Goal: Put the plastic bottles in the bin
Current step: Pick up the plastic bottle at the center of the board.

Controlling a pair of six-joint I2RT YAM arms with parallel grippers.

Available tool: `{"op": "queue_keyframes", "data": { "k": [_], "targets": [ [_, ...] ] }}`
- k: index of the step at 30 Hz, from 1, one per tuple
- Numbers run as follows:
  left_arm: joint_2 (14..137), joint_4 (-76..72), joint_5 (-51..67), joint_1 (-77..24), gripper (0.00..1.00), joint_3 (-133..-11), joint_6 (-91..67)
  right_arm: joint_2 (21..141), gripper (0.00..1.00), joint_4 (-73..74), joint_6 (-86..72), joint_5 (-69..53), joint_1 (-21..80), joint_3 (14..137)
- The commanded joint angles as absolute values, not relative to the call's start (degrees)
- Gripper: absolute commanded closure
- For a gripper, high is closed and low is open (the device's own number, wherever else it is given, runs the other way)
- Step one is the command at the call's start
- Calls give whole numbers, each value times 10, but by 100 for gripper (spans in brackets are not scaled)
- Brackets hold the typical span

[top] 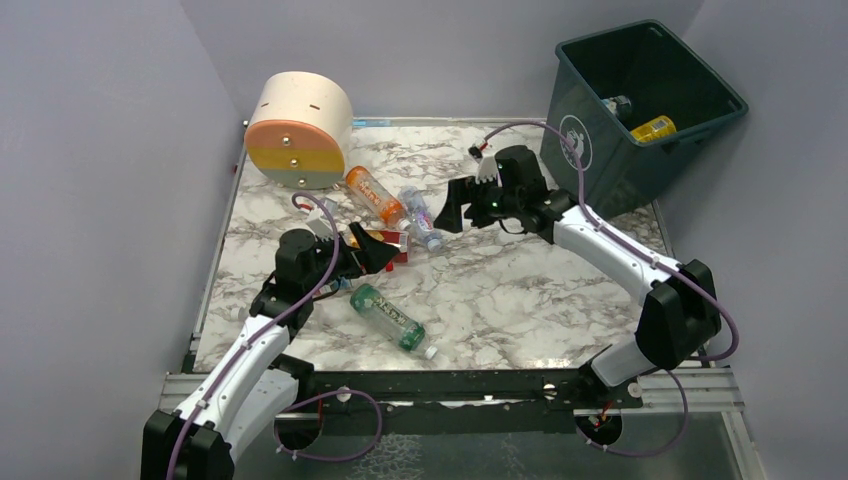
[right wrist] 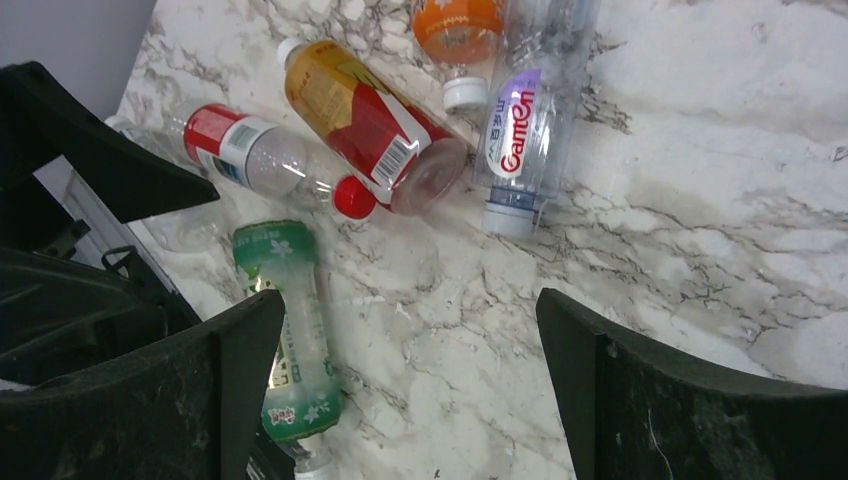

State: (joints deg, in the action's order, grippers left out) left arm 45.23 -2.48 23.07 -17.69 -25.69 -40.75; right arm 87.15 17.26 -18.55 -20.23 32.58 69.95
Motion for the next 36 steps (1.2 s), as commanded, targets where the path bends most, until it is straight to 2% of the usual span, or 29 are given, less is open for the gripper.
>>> {"op": "queue_keyframes", "data": {
  "k": [1, 17, 27, 36],
  "targets": [
    [456, -41, 225, -175, 1, -254, -414, 850, 0, 138, -185, -235, 331, 664],
    [492, -48, 236, -175, 1, -255, -410, 847, 1, 87, -201, -249, 338, 559],
    [482, -58, 227, -175, 1, -244, -414, 933, 20, 73, -171, -204, 354, 595],
    [470, -42, 223, -175, 1, -250, -407, 1017, 26, 53, -137, -129, 360, 665]
  ]
}}
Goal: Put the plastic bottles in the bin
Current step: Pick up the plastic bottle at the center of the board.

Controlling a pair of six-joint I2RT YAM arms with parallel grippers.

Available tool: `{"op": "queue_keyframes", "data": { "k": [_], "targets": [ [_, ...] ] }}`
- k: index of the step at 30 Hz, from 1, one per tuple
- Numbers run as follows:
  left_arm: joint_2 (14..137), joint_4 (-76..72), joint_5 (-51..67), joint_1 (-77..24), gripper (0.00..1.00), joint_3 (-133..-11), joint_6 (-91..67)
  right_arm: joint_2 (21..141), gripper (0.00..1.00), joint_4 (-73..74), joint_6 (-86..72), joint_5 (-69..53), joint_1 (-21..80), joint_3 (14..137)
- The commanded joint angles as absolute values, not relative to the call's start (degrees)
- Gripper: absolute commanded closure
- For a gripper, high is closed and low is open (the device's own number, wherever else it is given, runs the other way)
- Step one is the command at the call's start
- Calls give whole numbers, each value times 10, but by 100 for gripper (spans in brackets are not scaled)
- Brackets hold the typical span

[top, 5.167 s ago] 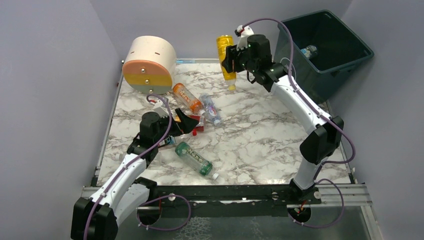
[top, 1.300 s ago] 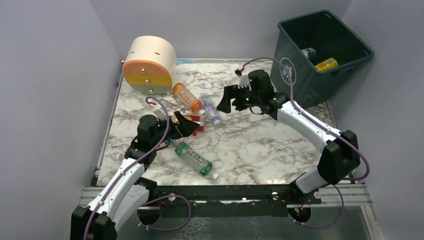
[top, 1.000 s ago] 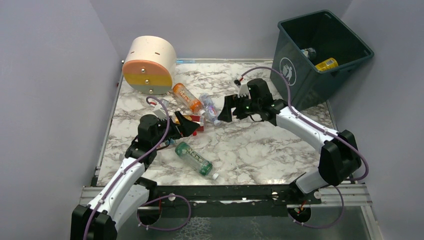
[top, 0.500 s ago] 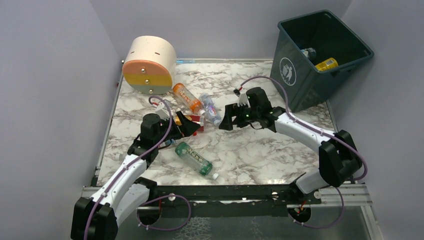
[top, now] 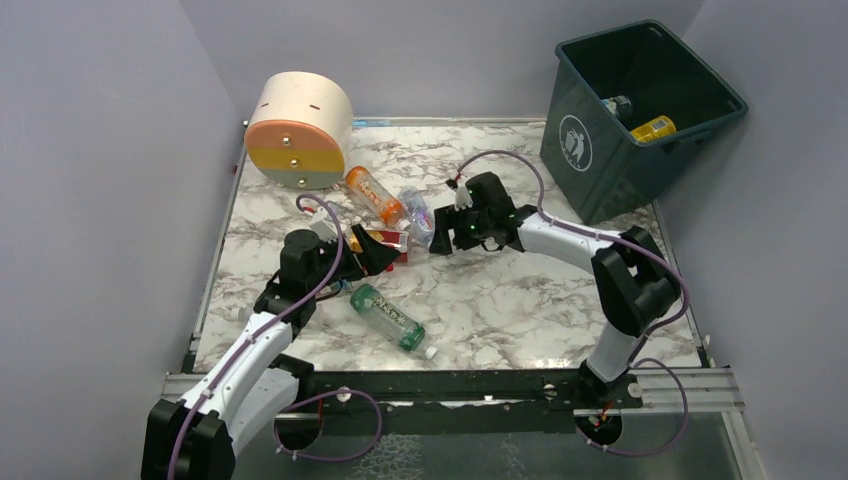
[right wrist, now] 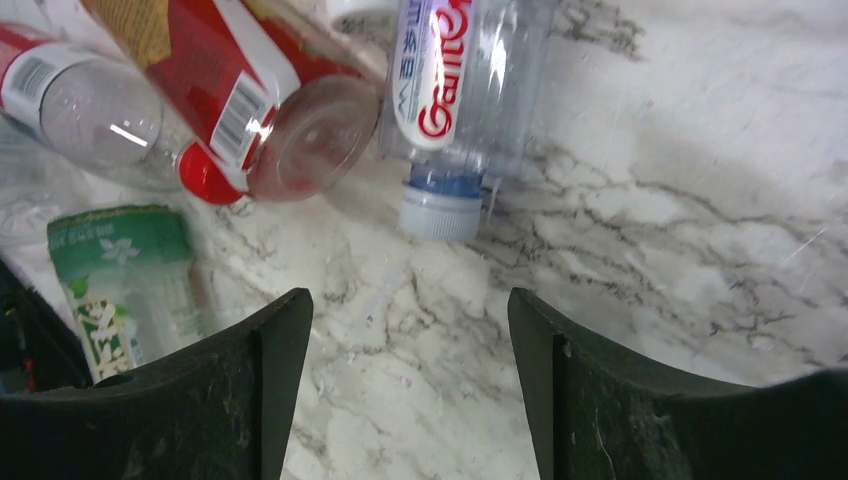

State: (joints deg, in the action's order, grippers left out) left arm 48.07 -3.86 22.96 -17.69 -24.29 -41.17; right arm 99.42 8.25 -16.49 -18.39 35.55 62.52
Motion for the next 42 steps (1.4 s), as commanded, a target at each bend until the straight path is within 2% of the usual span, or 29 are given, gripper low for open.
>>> {"op": "queue_keyframes", "data": {
  "k": [1, 8, 26, 38, 42],
  "targets": [
    [470, -41, 223, -175, 1, -249, -408, 1025, 26, 52, -133, -122, 360, 672],
    [459, -37, 224, -175, 1, -246, -411, 1080, 15, 53, -121, -96, 361, 725],
    [434, -17, 217, -175, 1, -249, -410, 1185, 14, 90, -100, -74, 361, 851],
    [430, -16, 217, -175, 1, -248, -410, 1211, 14, 96, -103, -90, 361, 866],
    [430, -18, 217, -175, 1, -246, -410, 1215, 18, 98, -103, -93, 361, 867]
  ]
}}
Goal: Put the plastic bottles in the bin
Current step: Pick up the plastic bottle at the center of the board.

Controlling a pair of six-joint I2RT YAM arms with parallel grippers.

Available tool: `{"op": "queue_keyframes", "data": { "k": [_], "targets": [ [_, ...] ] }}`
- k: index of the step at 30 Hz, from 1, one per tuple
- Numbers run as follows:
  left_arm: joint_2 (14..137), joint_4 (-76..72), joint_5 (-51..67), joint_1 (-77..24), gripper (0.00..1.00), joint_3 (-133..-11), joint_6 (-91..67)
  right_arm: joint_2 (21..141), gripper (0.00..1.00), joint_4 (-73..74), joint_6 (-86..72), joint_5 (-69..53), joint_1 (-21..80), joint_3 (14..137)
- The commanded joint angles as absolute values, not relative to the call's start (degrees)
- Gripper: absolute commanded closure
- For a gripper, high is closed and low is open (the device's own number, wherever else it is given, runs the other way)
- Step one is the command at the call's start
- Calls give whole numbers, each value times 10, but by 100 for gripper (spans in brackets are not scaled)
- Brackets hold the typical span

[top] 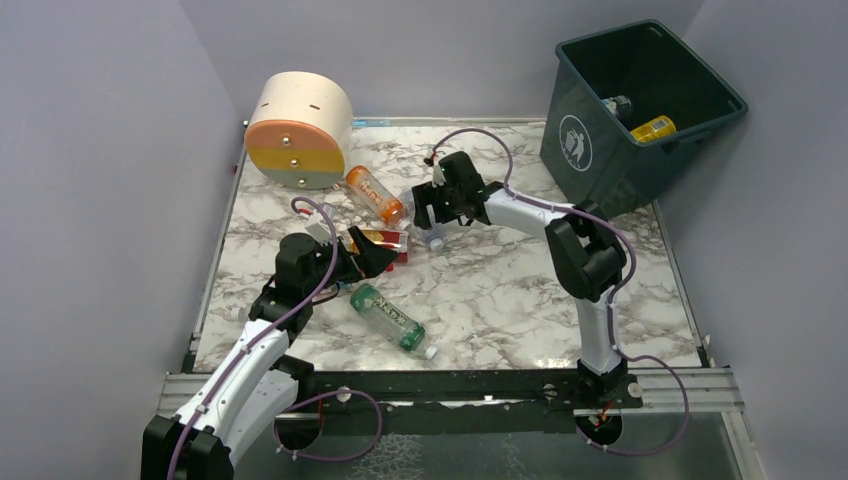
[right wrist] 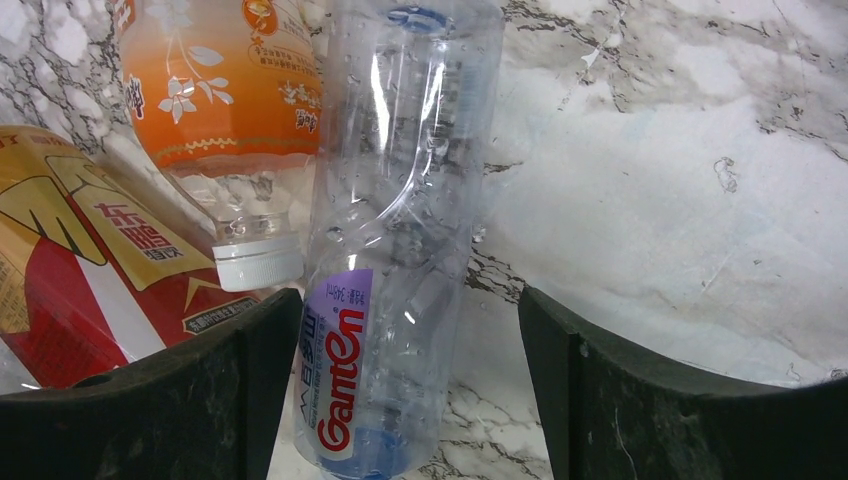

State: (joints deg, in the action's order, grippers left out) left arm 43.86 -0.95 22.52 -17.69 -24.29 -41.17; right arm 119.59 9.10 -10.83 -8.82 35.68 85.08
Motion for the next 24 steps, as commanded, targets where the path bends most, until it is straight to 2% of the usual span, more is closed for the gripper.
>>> {"op": "queue_keyframes", "data": {
  "k": [1, 12, 24],
  "targets": [
    [429, -18, 217, -175, 1, -247, -410, 1215, 20, 98, -102, -94, 361, 867],
    [425, -12, 217, -175, 1, -247, -410, 1208, 35, 98, -102, -94, 361, 860],
    [415, -9, 214, -175, 1, -244, -410, 1179, 37, 105, -99, -77, 361, 853]
  ]
}}
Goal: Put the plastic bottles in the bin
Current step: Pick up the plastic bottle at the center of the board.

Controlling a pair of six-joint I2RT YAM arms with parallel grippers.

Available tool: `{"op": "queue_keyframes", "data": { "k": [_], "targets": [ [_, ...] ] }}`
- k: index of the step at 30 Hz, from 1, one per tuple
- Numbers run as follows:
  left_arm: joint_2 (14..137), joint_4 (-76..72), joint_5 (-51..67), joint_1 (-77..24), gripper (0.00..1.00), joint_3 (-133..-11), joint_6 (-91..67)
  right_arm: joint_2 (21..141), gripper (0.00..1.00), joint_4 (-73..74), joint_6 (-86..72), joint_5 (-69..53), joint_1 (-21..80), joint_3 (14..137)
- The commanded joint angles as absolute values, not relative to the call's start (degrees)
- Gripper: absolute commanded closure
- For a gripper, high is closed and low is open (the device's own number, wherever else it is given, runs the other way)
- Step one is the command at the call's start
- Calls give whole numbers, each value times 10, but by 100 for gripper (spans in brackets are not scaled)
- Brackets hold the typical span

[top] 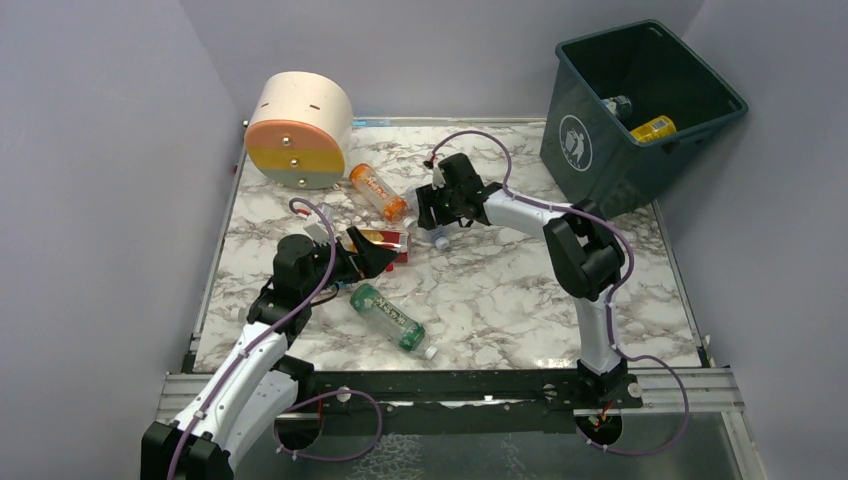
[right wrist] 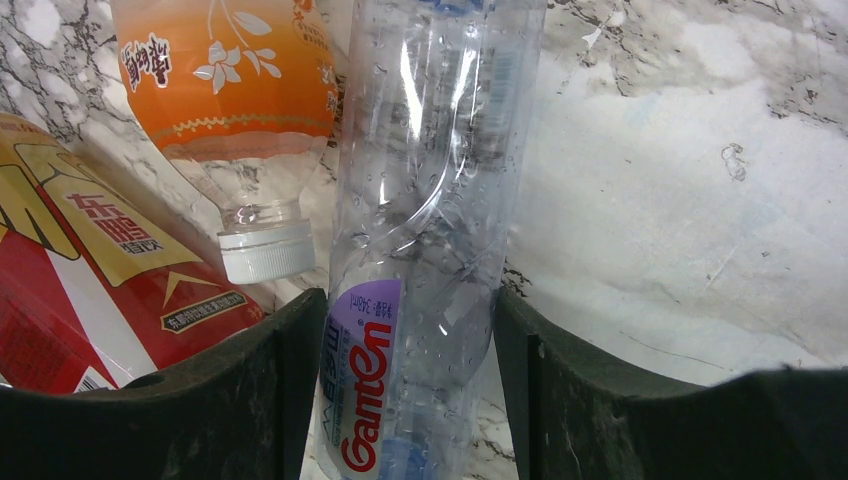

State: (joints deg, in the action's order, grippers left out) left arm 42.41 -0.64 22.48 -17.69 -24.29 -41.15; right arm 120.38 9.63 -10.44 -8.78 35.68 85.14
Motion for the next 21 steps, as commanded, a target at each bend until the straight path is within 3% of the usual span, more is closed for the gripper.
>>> {"op": "queue_keyframes", "data": {
  "k": [1, 21],
  "targets": [
    [416, -8, 214, -175, 1, -245, -410, 1177, 37, 106, -100, -77, 361, 853],
    [409, -3, 211, -175, 1, -246, -408, 1144, 39, 116, -102, -56, 361, 849]
  ]
}}
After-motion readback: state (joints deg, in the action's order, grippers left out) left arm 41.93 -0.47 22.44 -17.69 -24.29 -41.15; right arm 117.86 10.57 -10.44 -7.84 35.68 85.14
